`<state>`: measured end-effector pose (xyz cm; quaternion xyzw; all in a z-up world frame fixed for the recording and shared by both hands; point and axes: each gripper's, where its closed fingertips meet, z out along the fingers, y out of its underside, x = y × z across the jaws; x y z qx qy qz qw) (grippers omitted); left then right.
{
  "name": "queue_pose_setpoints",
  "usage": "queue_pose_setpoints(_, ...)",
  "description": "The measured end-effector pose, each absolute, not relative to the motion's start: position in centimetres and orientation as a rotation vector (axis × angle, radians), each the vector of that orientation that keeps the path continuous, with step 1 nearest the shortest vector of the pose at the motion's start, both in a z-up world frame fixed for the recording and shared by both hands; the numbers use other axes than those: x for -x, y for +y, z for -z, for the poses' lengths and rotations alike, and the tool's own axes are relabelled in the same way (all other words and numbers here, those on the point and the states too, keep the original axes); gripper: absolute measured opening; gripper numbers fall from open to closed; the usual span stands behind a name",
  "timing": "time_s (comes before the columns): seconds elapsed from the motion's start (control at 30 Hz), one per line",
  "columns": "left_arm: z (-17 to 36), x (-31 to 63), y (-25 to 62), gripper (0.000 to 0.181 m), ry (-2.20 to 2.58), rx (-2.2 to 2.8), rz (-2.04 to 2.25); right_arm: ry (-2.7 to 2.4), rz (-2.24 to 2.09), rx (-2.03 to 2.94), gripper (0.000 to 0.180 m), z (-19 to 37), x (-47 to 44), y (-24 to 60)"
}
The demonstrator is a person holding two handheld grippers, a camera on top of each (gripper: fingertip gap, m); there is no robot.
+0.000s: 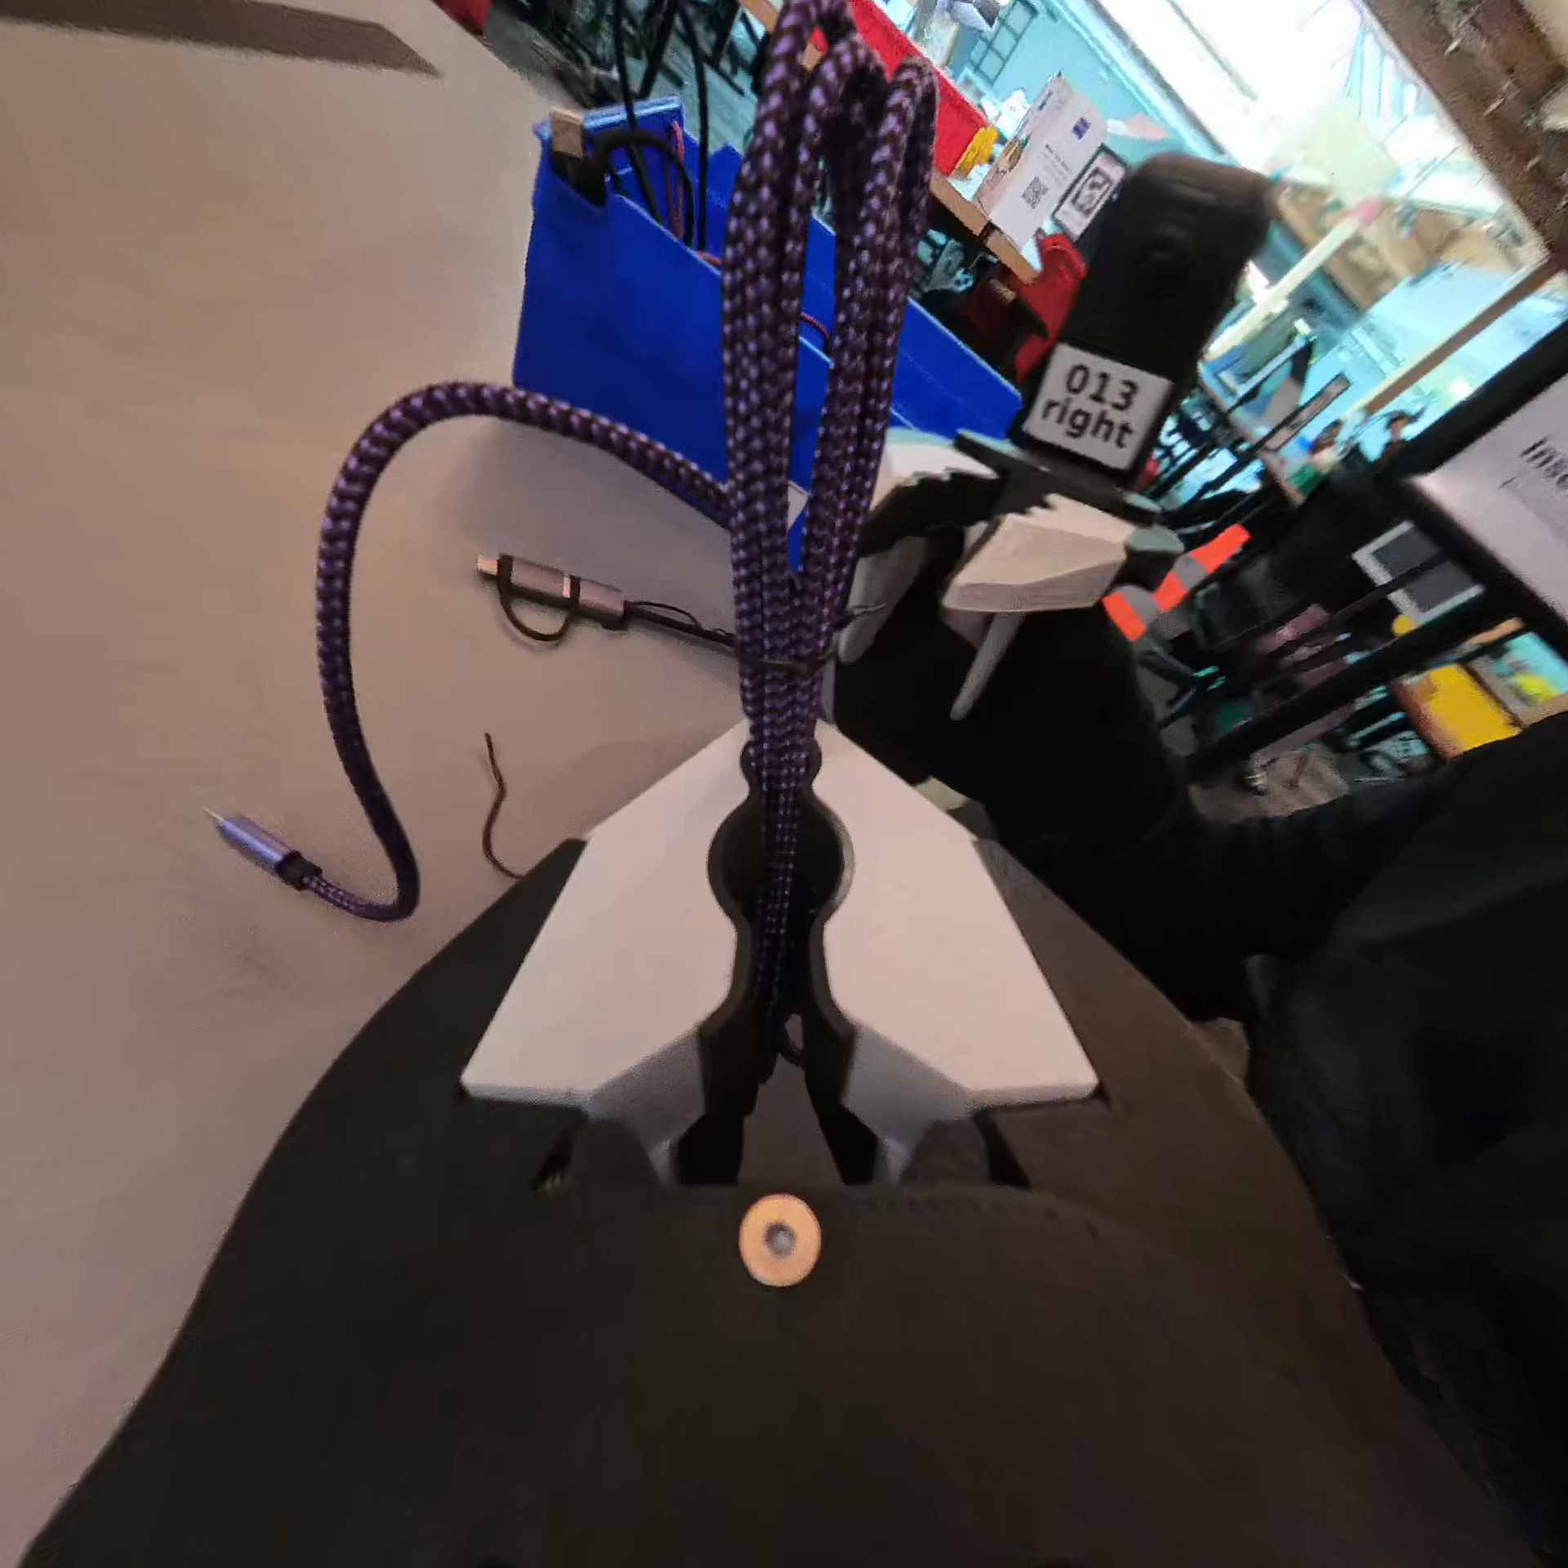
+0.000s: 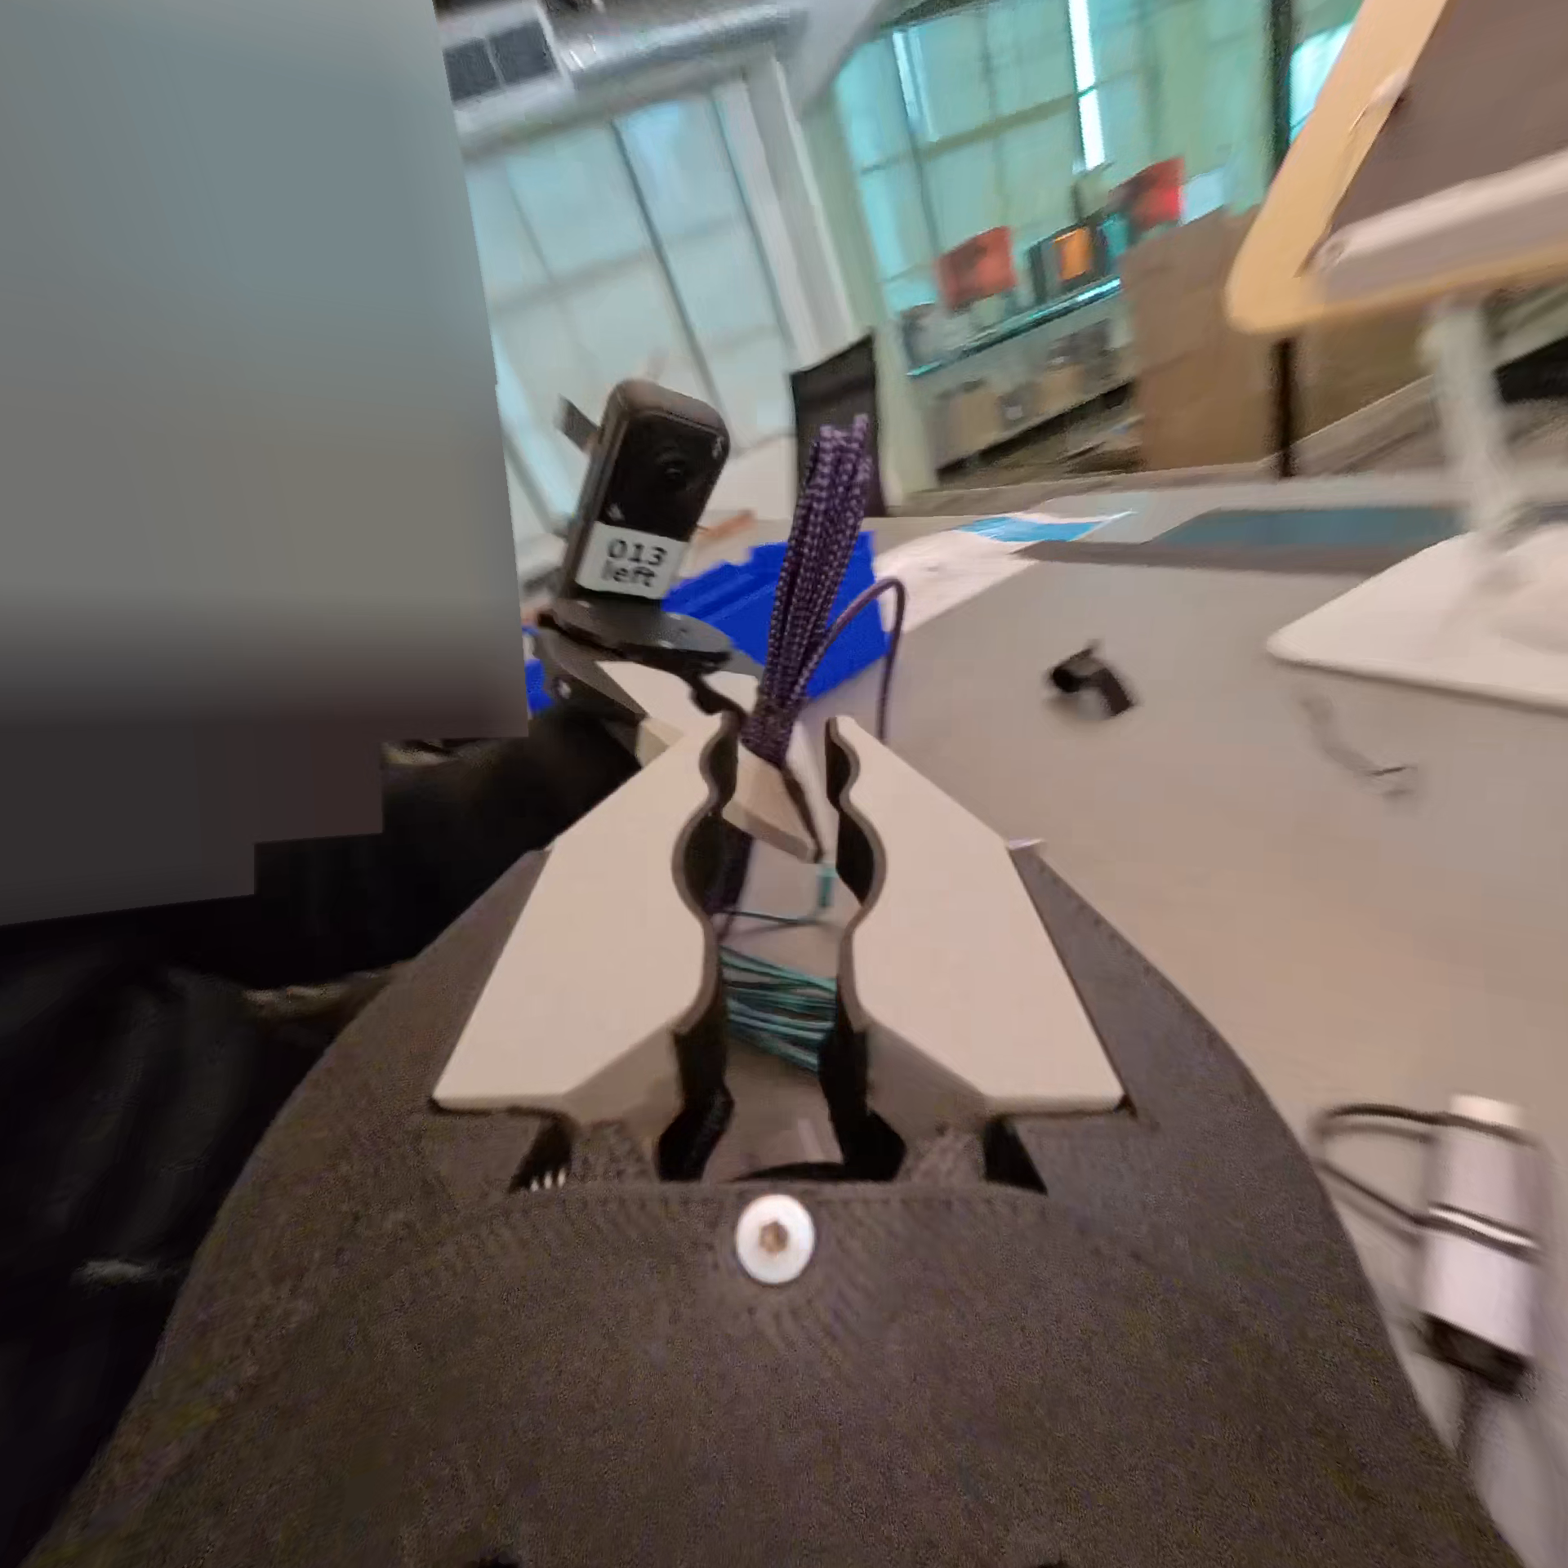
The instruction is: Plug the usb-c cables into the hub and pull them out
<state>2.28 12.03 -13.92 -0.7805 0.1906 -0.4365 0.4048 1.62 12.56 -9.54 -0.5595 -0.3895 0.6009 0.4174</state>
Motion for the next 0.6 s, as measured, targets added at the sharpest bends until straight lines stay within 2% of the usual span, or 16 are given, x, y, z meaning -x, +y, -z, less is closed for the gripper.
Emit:
queue_pose_setpoints(0.23,14.7,-2.5,11.9,0.0,0.639,1.96,0.855,-0.855,-1.944,1.464,0.011,10.0,-0.7,11.3)
queue_pose_setpoints(0.33,14.9,-2.7,11.8,0.0,0.677,1.953,0.793,-0.827,-1.98,1.481,0.005,10.2,-0.6,11.5)
queue_pose_setpoints(0.6,15.1,-2.4,12.3,0.0,0.662,1.968,0.716,-0.857,-1.89,1.5,0.002,10.6,-0.5,11.7)
